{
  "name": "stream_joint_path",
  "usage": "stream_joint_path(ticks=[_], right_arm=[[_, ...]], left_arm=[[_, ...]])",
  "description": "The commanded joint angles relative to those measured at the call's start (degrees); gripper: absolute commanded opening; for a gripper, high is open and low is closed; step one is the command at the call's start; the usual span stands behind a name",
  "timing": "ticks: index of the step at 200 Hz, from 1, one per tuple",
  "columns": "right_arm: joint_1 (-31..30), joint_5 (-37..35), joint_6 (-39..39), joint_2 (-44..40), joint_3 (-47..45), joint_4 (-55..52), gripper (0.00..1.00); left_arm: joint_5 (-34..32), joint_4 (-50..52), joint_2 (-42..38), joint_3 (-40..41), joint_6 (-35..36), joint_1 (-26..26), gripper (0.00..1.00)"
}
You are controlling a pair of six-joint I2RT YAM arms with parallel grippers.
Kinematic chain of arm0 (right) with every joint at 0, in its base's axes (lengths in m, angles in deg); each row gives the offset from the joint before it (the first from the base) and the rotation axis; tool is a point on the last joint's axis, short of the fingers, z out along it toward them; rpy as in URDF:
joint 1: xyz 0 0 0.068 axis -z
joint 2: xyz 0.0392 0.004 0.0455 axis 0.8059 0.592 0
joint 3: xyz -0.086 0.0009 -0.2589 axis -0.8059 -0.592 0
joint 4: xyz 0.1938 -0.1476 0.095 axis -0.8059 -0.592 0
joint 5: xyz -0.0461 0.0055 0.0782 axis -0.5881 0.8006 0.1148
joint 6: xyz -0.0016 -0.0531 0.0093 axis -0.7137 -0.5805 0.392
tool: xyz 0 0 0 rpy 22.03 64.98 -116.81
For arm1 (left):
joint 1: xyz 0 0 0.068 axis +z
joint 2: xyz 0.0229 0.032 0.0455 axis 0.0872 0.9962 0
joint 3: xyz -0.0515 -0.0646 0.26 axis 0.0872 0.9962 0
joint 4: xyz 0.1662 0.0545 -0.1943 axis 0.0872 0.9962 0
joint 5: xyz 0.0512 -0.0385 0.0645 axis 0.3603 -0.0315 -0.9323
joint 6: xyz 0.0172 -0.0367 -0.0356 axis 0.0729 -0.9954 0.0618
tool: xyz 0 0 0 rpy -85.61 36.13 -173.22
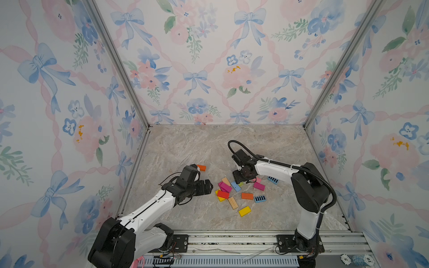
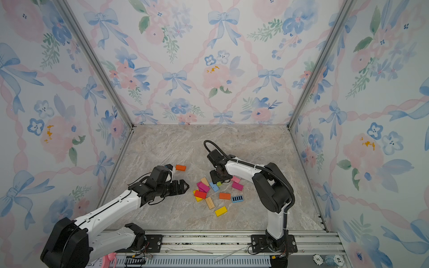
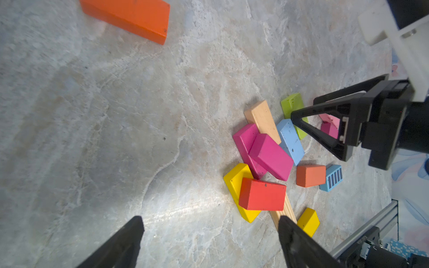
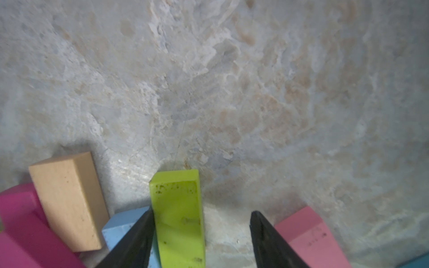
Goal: Assemble the number 7 with building blocks
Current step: Pick up the building block from the center of the board.
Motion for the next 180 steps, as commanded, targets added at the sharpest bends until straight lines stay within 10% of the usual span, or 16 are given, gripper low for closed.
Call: stream_joint_path(ticks=[1,180], right_arm=[[0.0,-1.3,1.1,1.6,0.4,-0.7,0.67],[1.5,1.0,-0.6,1.3,-2.5,2.2,0.28]], left_arm=[[0.9,0.1,-1.2,0.6,1.1,0.4,0.93],[1.9,-0.2,-5.5,2.6,-0.7,3.1,0.94]])
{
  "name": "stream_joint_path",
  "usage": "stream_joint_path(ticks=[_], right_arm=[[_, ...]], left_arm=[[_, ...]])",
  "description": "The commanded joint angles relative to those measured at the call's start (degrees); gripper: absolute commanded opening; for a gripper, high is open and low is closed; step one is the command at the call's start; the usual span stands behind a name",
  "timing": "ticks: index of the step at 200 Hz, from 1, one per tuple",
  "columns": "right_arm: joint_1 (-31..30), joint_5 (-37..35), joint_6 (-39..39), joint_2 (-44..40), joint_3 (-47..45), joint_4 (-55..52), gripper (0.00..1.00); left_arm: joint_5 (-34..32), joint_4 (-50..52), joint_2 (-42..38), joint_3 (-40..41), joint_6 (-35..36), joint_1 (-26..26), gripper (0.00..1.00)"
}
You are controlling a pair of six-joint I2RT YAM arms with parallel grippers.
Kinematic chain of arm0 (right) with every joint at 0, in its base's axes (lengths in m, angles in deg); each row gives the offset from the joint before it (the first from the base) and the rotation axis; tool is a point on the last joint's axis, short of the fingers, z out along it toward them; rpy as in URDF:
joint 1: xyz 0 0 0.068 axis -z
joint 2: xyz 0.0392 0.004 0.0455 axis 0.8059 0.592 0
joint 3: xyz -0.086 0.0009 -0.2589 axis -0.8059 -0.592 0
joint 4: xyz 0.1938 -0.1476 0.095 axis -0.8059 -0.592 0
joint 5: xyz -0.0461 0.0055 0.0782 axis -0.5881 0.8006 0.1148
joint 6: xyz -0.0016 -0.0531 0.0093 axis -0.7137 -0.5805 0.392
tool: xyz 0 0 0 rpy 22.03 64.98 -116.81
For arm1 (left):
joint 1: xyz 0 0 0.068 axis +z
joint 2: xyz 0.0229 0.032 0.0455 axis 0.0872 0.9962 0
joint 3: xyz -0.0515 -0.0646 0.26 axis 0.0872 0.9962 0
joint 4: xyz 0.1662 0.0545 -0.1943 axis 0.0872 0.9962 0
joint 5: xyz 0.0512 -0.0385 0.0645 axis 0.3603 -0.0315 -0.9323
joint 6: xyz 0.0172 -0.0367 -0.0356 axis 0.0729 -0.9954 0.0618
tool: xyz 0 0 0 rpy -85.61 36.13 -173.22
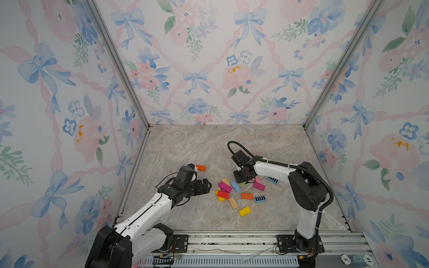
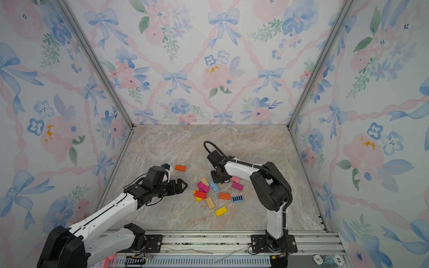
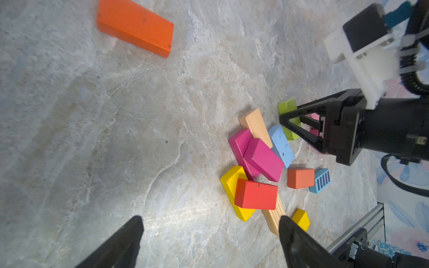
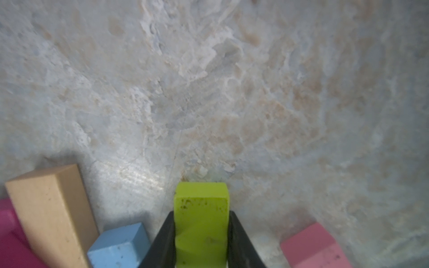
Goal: Assemble the number 7 with building blocks
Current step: Pick up the building block from the center of the board, then assemble the building block at the center of the board.
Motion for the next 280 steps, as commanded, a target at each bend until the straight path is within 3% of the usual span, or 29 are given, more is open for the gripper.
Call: stream_joint_path(ticks=[1,62,84,119,147,165,208,280], right_arm=[[0.7,0.9,-0.5,-0.1,-1.9,-0.1,0.28],[4.4,4.3,-7.5,-8.4,-2.1,1.8,0.21],[4.6,5.6,-14.9,-11.6,0.8,2.6,0.23],[2.8,14.3,-31.4,-11.0,6.6,3.4,0.22],[-0.6,18.2,-46.3,-7.0,11.6,1.1,0.22],[-2.3,18.6,-51.8,-2.2,17.2,-2.7,0.22],[-5.7,14.5,-57.1,13.0,34.3,-14.7,0.22],[-6.7,14.3,-56.6,25.0,45.1,-17.4,0.23]], left_arm=[[0.8,-0.1,-1.5,1.5,-0.7,0.8,0.94],[4.5,-1.7,-5.8,2.8,-3.2,5.0,0.93],[5.9,-2.7,-8.0,3.7,-4.0,7.9,0.93],[10.0,-4.0,-11.0,5.9,-5.4,15.1,0.93],[12.1,-4.0,-13.2,7.5,-5.2,19.9,0.93],[13.0,-3.7,-14.7,8.1,-4.9,22.3,0.93],[13.2,-1.4,-16.6,7.2,-3.1,25.8,0.92],[13.4,-1.7,-14.8,7.1,-2.6,26.2,0.93]])
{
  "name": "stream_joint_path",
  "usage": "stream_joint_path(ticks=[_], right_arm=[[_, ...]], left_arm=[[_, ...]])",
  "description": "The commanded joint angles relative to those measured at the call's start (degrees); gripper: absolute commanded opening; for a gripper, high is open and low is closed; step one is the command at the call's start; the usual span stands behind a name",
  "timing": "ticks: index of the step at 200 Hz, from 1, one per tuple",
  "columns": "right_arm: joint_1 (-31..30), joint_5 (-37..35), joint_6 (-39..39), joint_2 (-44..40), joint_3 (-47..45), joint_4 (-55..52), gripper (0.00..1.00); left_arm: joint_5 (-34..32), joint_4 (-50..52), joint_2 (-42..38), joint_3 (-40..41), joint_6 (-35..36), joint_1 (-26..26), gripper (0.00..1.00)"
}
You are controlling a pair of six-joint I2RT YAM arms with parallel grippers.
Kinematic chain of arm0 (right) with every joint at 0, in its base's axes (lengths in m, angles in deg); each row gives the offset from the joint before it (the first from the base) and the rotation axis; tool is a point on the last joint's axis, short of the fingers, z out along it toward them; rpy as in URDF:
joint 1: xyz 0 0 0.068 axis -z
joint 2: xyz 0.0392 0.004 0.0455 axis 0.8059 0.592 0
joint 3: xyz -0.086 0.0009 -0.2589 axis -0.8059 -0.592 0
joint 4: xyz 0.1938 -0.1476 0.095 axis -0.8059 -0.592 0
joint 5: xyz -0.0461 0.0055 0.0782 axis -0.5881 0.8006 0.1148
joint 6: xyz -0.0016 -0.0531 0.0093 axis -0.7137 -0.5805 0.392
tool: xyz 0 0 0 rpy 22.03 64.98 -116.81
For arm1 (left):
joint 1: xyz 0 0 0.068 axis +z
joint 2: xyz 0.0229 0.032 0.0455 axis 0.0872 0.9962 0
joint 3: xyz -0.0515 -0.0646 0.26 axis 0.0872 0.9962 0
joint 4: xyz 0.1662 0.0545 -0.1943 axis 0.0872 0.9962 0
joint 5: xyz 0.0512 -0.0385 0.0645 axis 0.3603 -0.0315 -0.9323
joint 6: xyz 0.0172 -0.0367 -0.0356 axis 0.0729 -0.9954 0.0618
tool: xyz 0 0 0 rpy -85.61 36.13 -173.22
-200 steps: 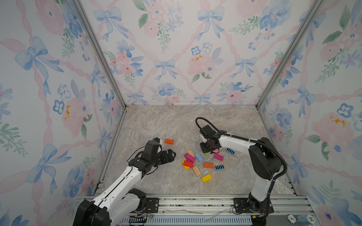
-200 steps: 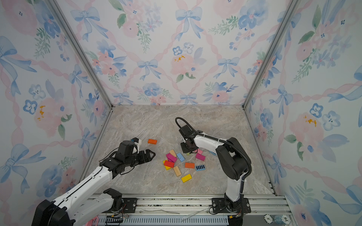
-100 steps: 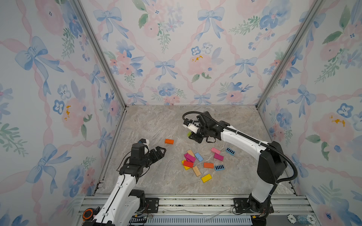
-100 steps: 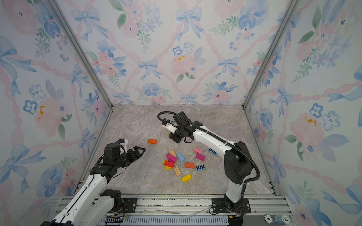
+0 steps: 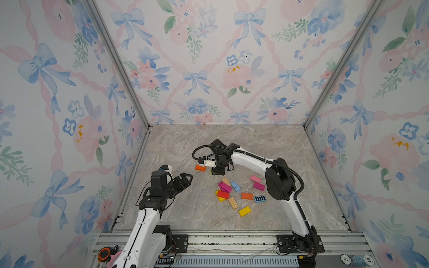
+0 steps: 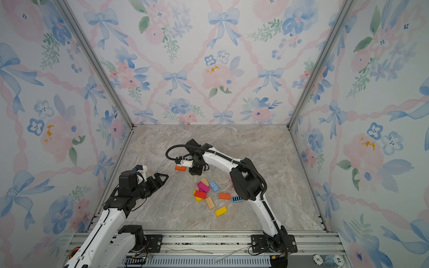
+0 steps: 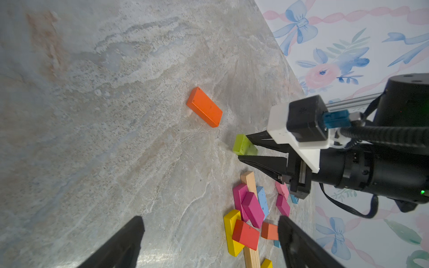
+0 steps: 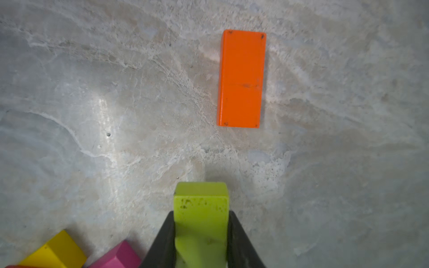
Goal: Assemble the number 7 with building blocks
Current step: Assemble the building block at the center of the board.
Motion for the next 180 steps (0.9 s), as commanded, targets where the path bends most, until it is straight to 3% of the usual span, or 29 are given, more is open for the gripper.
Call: stream_joint_path(ticks=[1,180], right_arm=[[-0.3,0.1,-0.4,1.9,4.3,-3.4,0.23],[0.4,2.4,2.3,14.0,17.7,-7.7,0.25]], left_arm=[[0.9,1.0,-0.1,-0.5,1.8,0.5,0.93],[0.0,1.0,-2.7,-0.4,1.9,1.4,0.93]])
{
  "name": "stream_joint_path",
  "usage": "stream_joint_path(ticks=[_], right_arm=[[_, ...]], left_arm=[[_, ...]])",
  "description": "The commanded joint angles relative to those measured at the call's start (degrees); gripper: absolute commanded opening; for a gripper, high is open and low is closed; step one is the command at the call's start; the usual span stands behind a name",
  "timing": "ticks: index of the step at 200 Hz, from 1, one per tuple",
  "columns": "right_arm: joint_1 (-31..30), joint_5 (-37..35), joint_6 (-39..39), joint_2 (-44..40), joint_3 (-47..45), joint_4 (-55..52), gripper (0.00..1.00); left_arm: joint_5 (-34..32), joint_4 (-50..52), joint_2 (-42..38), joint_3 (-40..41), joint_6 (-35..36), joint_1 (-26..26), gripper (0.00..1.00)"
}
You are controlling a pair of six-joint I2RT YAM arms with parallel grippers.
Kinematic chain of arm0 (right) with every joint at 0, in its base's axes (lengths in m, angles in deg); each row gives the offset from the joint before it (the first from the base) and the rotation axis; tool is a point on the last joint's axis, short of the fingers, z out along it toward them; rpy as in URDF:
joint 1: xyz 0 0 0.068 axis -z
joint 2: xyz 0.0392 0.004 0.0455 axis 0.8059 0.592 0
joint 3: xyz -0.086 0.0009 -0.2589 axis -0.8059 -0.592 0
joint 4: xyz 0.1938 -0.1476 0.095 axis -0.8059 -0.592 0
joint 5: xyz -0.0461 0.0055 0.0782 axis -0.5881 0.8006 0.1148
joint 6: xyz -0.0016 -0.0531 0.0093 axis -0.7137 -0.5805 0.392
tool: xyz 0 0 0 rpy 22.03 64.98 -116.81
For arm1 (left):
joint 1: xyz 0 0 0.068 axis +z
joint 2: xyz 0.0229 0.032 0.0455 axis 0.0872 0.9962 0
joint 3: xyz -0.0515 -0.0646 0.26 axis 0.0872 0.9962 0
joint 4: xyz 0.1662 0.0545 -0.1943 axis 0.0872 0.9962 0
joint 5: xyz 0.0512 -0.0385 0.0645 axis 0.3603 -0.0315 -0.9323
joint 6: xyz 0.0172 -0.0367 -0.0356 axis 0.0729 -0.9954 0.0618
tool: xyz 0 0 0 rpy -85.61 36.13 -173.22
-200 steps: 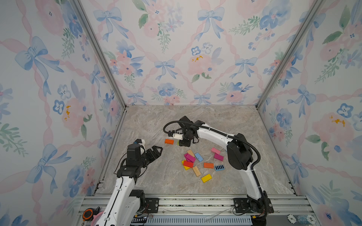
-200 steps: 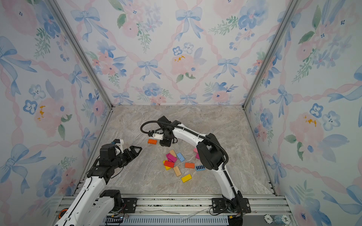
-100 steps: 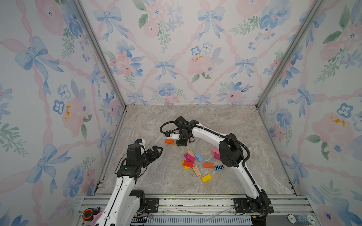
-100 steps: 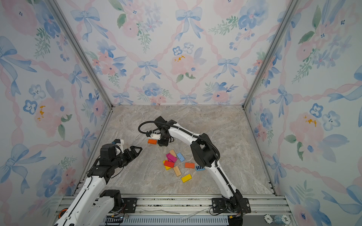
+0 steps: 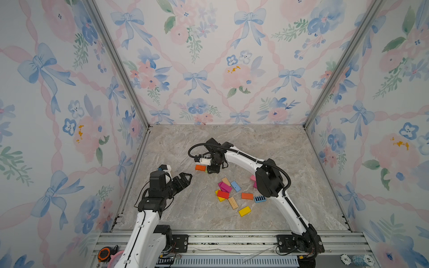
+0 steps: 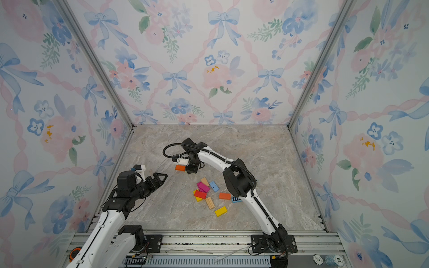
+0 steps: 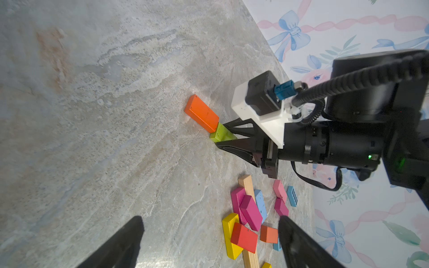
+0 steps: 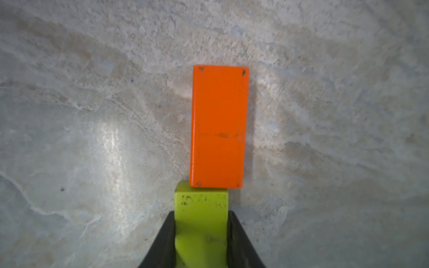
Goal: Assemble the number 7 with building blocks
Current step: Assemble the building block at the center of the board.
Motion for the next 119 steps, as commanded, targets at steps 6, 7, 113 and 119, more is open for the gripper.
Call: stream_joint_path(ticks=[6,7,113,119], right_arm=[[0.4,0.5,1.1,2.6,1.7,-2.7,0.25],[0.4,0.5,1.2,2.6,1.7,-2.6,0.25],[1.2,-0.4,2.1,4.1,2.2,-1.0,0.28],[1.2,-0.4,2.2,4.2,2.2,-0.9,0.29]], left_arm=[[0.1,1.0,-0.6,-0.3,1.5,0.6,0.93],[0.1,1.0,-0.7,-0.4,1.5,0.6,0.93],[0.1,0.8,-0.4,-0.3,1.7,0.7,0.93],[0.1,0.9,-0.5,-0.4,1.7,0.7,0.93]])
